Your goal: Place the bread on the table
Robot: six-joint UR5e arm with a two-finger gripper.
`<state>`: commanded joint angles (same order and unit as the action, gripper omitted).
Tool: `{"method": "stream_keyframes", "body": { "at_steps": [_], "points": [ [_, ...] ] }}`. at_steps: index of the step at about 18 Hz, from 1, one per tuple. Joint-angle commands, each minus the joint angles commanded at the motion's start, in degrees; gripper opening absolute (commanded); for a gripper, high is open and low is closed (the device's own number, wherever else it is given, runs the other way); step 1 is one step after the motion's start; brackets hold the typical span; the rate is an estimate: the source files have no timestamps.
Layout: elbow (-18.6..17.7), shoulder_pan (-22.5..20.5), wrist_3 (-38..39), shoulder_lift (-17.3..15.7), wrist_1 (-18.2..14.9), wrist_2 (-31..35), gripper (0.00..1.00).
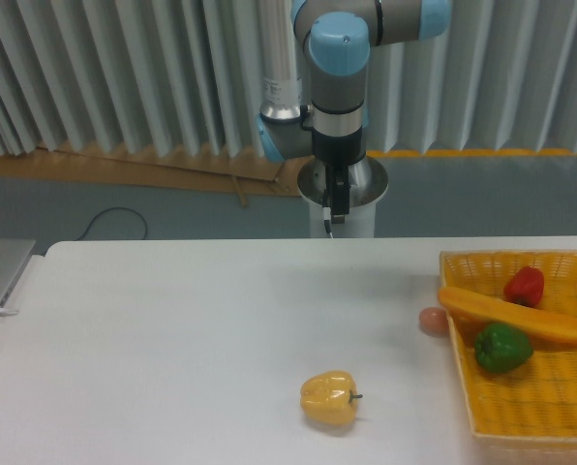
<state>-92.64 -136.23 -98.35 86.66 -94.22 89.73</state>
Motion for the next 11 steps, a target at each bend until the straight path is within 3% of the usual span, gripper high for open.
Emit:
{"method": "stream_keyframes", "body": {
  "at_steps": [1, 7, 11],
  "points": [
    [0.09, 0.0, 4.7, 0.26, 0.7, -0.26, 1.0],
    [0.18, 0.0, -1.83, 0.35, 0.88, 1.31, 1.0],
    [0.35, -0.09, -2.11, 0.52, 0.79, 1.41, 1.0]
  ]
}}
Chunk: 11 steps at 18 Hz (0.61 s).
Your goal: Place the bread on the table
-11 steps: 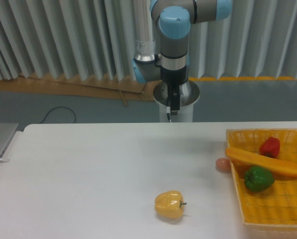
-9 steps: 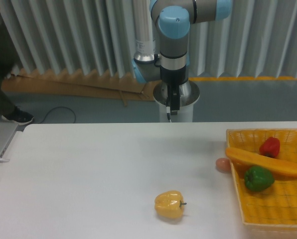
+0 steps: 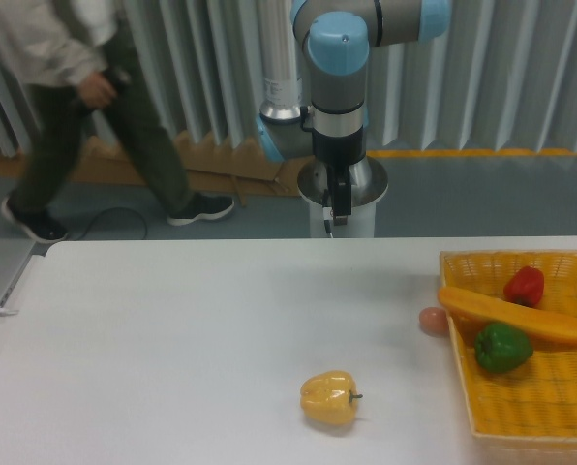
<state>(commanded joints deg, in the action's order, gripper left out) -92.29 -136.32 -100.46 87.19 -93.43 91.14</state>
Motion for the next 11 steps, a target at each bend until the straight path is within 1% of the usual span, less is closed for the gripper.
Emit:
{"method": "stream_keyframes", "body": {
  "at_steps": [9, 11],
  "points": [
    [0.97, -0.26, 0.71, 0.35, -0.09, -0.26, 1.0],
    [1.23, -0.44, 0.79, 1.05, -0.09, -0.27, 1.0]
  ]
}}
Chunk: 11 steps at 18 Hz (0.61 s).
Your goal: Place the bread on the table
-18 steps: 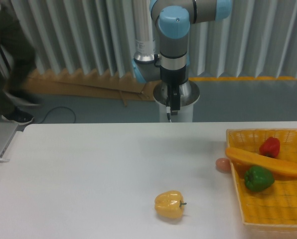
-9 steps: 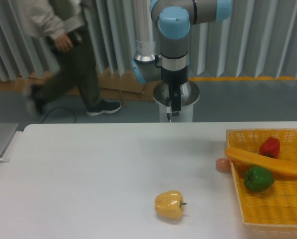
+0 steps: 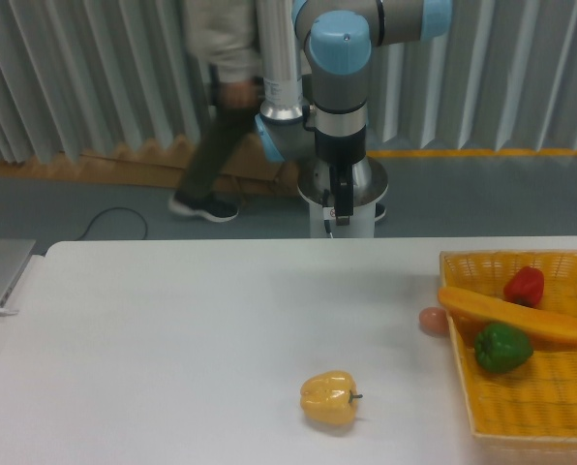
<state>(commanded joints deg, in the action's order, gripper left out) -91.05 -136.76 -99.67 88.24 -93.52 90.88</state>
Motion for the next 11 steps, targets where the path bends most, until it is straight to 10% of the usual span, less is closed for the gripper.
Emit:
{"method": "stream_keyframes", "body": {
  "at_steps": [11],
  "points": [
    [-3.43, -0.88, -0.88, 0.27, 7.38, 0.61, 1.0]
  ]
}}
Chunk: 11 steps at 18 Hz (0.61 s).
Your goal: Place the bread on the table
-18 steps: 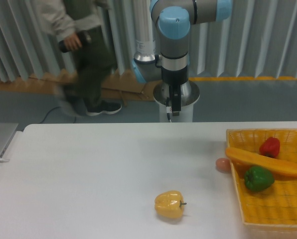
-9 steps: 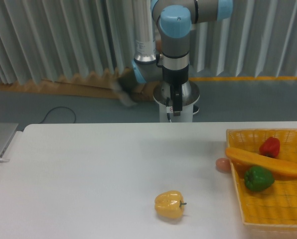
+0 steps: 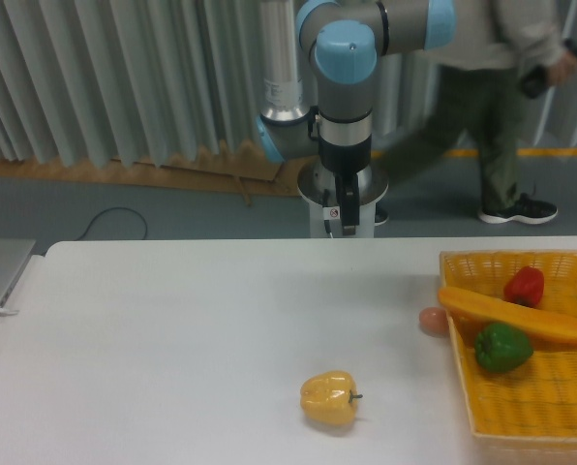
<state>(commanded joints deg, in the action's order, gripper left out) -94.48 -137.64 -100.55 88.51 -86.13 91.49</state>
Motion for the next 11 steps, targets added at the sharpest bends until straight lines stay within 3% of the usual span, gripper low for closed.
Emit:
{"method": "stream_keyframes", "body": {
  "at_steps": [11],
  "points": [
    [-0.52, -1.75, 0.62, 0.79, 0.7, 0.53, 1.0]
  ]
}}
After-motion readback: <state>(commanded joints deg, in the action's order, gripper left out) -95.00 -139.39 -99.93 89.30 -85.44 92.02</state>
